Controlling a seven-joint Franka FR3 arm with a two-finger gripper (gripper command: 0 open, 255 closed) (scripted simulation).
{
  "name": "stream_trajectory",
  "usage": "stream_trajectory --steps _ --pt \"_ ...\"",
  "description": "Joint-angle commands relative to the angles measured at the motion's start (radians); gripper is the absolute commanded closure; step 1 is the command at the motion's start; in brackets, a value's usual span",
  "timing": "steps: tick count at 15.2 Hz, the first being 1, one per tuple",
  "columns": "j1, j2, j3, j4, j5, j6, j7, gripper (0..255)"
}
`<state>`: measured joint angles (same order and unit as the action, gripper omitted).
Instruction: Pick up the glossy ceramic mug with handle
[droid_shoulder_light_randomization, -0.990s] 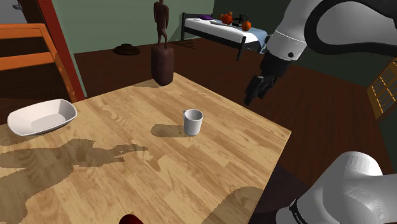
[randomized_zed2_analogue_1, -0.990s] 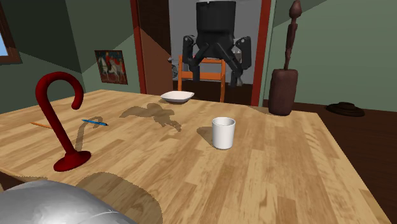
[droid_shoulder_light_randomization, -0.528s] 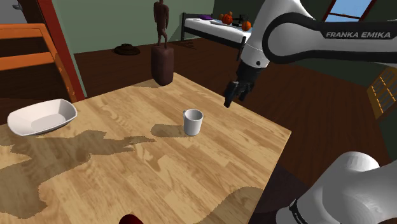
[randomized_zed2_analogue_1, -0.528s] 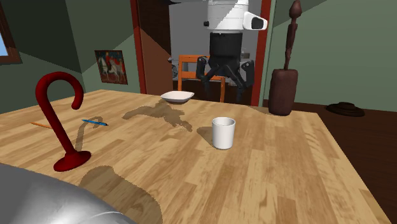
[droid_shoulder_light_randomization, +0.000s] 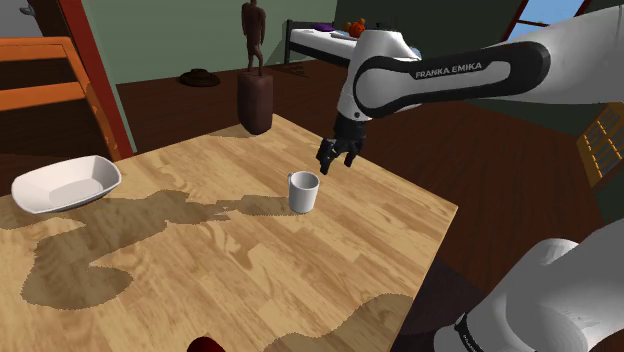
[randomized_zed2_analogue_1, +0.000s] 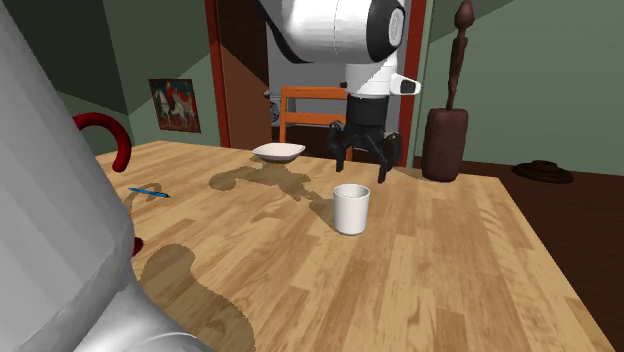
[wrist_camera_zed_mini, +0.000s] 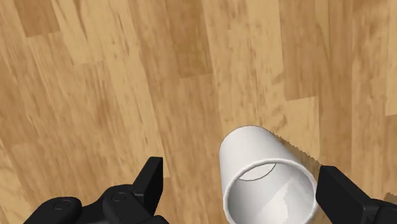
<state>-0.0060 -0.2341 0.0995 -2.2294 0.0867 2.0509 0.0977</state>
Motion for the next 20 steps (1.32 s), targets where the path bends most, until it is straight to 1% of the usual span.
stream_trajectory --steps 1,5,6,13,15,16,20 --pt "-0.003 0.088 0.003 0.052 -0.005 0.028 0.010 0" --pt "-0.005 0.249 0.005 0.152 -0.015 0.070 0.030 0" --pt "-0.005 0.265 0.005 0.163 -0.017 0.073 0.032 0" --pt "-0.003 0.309 0.005 0.109 -0.018 0.170 0.029 0" --pt "-0.003 0.309 0.005 0.109 -0.018 0.170 0.029 0" --pt "-0.003 0.307 0.006 0.108 -0.017 0.170 0.029 255" --pt "-0.003 0.307 0.006 0.108 -0.017 0.170 0.029 255"
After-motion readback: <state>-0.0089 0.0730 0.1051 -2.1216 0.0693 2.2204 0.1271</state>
